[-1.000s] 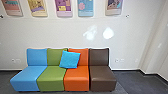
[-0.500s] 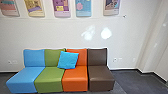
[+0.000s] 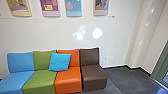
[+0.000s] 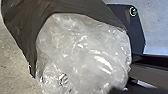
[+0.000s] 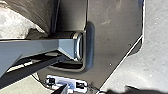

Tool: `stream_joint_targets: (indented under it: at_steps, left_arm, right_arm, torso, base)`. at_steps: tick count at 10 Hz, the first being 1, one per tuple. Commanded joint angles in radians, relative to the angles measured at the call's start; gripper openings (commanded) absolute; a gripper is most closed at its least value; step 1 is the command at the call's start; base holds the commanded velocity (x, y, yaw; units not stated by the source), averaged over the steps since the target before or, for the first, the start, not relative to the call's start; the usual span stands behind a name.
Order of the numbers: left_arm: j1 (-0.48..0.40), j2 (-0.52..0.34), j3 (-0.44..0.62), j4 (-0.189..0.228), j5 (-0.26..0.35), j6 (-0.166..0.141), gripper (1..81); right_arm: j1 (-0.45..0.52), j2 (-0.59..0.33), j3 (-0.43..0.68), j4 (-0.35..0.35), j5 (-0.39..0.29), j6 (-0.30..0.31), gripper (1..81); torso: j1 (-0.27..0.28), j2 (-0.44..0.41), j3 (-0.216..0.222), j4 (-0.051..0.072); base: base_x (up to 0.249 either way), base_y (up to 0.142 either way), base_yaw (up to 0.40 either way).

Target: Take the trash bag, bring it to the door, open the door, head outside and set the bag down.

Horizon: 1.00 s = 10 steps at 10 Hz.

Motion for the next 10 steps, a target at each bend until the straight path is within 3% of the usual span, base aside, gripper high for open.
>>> stream_joint_targets:
  at_steps: [1, 10]
  left_arm:
    - [-0.047, 0.005, 0.005, 0.004, 0.065, 0.007, 1.0]
    - [-0.047, 0.001, 0.005, 0.002, 0.067, 0.005, 1.0]
  right_arm:
    - [0.037, -0.003, 0.001, -0.001, -0.069, -0.003, 81.1]
    - [0.037, 0.005, -0.003, -0.008, -0.069, -0.003, 81.1]
  torso:
    - [0.0, 0.0, 0.0, 0.0]
    - [0.0, 0.0, 0.0, 0.0]
  base:
    - [0.0, 0.0, -0.275]
    - [0.0, 0.0, -0.288]
